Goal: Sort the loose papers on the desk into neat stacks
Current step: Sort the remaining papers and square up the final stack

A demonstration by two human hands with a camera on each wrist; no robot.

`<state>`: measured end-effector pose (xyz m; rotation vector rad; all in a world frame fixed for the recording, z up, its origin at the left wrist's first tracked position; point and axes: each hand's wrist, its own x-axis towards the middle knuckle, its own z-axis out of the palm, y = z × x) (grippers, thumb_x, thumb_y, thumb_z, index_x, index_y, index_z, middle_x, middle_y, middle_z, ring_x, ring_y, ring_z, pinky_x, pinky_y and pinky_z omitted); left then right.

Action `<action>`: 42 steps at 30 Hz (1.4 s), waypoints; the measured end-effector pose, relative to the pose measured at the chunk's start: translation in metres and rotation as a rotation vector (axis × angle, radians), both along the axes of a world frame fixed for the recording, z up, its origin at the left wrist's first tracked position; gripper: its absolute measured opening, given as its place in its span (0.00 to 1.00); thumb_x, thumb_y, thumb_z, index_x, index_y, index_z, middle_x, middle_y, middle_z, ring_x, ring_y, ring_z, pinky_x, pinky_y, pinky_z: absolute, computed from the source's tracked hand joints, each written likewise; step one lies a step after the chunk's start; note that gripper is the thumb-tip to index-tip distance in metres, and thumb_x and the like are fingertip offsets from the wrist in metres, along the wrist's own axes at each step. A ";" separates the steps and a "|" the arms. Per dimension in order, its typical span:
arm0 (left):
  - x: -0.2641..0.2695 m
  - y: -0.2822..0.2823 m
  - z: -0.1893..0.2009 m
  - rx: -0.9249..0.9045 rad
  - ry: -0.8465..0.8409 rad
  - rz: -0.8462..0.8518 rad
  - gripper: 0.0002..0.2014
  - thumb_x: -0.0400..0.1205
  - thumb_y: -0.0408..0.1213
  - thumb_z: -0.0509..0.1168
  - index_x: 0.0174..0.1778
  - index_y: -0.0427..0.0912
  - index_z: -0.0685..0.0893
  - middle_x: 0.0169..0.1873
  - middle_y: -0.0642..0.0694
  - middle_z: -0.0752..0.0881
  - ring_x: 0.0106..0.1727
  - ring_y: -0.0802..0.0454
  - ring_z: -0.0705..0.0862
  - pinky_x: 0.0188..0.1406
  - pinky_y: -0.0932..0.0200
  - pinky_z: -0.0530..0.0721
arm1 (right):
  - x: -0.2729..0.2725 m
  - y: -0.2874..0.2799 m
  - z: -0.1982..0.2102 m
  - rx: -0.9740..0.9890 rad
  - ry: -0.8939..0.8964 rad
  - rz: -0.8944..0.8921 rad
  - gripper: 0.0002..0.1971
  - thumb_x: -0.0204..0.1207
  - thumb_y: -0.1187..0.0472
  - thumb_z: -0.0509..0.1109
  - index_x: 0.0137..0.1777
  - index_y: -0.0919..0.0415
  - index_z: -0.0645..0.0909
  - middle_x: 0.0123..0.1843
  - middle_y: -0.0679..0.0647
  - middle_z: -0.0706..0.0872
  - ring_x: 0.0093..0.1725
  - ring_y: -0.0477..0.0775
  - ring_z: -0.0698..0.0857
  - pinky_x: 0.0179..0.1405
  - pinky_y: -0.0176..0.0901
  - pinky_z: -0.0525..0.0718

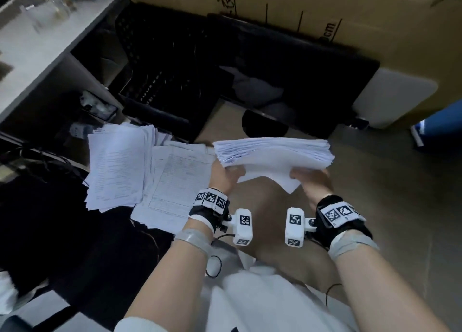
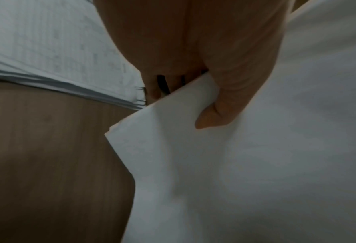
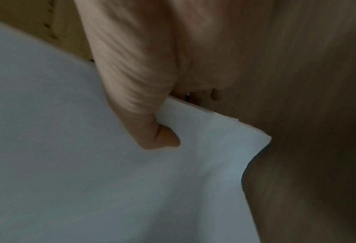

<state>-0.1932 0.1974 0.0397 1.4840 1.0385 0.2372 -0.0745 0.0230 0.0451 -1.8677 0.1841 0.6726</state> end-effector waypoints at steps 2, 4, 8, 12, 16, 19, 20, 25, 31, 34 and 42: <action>-0.001 0.002 -0.014 0.064 0.085 -0.107 0.06 0.70 0.18 0.70 0.41 0.29 0.85 0.39 0.29 0.88 0.41 0.34 0.87 0.32 0.61 0.78 | -0.003 0.000 -0.016 -0.059 0.019 0.060 0.11 0.65 0.69 0.73 0.48 0.61 0.86 0.43 0.58 0.89 0.39 0.58 0.86 0.38 0.48 0.86; 0.002 0.003 -0.021 0.138 0.127 -0.187 0.05 0.70 0.18 0.69 0.36 0.31 0.83 0.43 0.24 0.88 0.41 0.29 0.85 0.36 0.58 0.75 | -0.005 0.002 -0.023 -0.074 0.021 0.024 0.10 0.65 0.71 0.73 0.47 0.63 0.87 0.40 0.58 0.89 0.35 0.56 0.86 0.34 0.40 0.86; 0.014 0.016 -0.023 0.147 0.129 -0.271 0.14 0.72 0.19 0.69 0.35 0.44 0.80 0.38 0.35 0.88 0.35 0.51 0.78 0.38 0.57 0.75 | 0.002 0.010 -0.025 -0.040 0.004 -0.062 0.10 0.67 0.75 0.73 0.48 0.67 0.86 0.38 0.54 0.86 0.32 0.51 0.82 0.24 0.31 0.80; 0.014 0.021 -0.033 -0.066 0.100 -0.189 0.15 0.75 0.30 0.76 0.57 0.45 0.88 0.49 0.48 0.91 0.48 0.53 0.88 0.50 0.55 0.85 | 0.010 0.017 -0.022 -0.041 0.037 -0.057 0.08 0.68 0.70 0.77 0.45 0.59 0.85 0.39 0.52 0.86 0.35 0.52 0.82 0.33 0.39 0.79; 0.018 0.021 -0.037 -0.144 0.168 -0.289 0.36 0.69 0.54 0.82 0.67 0.34 0.81 0.45 0.54 0.83 0.45 0.67 0.84 0.61 0.57 0.83 | 0.018 0.023 -0.011 0.007 0.079 -0.093 0.07 0.67 0.70 0.76 0.41 0.59 0.85 0.38 0.54 0.87 0.36 0.55 0.83 0.33 0.42 0.79; 0.010 0.025 -0.022 -0.104 0.159 -0.268 0.27 0.76 0.43 0.78 0.68 0.36 0.80 0.54 0.48 0.86 0.58 0.52 0.86 0.61 0.58 0.83 | 0.026 0.032 0.005 0.078 0.117 -0.105 0.11 0.68 0.71 0.74 0.51 0.70 0.85 0.38 0.57 0.87 0.34 0.55 0.85 0.27 0.38 0.80; 0.005 0.027 -0.021 -0.079 0.155 -0.286 0.27 0.78 0.44 0.76 0.71 0.39 0.79 0.59 0.47 0.86 0.62 0.49 0.85 0.63 0.55 0.83 | 0.030 0.038 0.011 0.097 0.106 -0.067 0.10 0.69 0.72 0.73 0.50 0.69 0.84 0.38 0.57 0.86 0.32 0.54 0.84 0.25 0.36 0.79; -0.025 0.037 0.010 0.012 0.154 -0.153 0.26 0.75 0.63 0.69 0.59 0.47 0.86 0.54 0.43 0.90 0.54 0.42 0.89 0.62 0.39 0.86 | 0.027 0.079 0.036 0.196 0.008 0.097 0.03 0.72 0.68 0.74 0.44 0.63 0.85 0.45 0.57 0.88 0.43 0.58 0.86 0.43 0.45 0.82; -0.061 0.073 0.044 0.131 0.024 0.178 0.09 0.84 0.49 0.68 0.51 0.49 0.86 0.50 0.42 0.89 0.54 0.40 0.88 0.61 0.37 0.85 | 0.000 0.129 0.013 0.184 -0.124 0.456 0.32 0.67 0.47 0.73 0.74 0.50 0.76 0.73 0.48 0.81 0.70 0.49 0.80 0.72 0.57 0.77; -0.071 0.100 0.052 0.191 0.005 0.266 0.08 0.85 0.49 0.68 0.49 0.48 0.84 0.45 0.45 0.86 0.49 0.43 0.86 0.58 0.43 0.84 | -0.027 0.155 0.034 0.190 -0.104 0.535 0.32 0.78 0.55 0.71 0.82 0.48 0.68 0.80 0.44 0.68 0.78 0.44 0.67 0.74 0.46 0.68; -0.084 0.183 0.057 0.245 -0.047 0.403 0.18 0.86 0.49 0.66 0.66 0.43 0.86 0.59 0.46 0.89 0.65 0.43 0.84 0.69 0.45 0.80 | -0.052 0.269 0.031 0.112 -0.179 0.650 0.30 0.61 0.44 0.69 0.65 0.21 0.75 0.81 0.51 0.68 0.81 0.54 0.66 0.80 0.57 0.68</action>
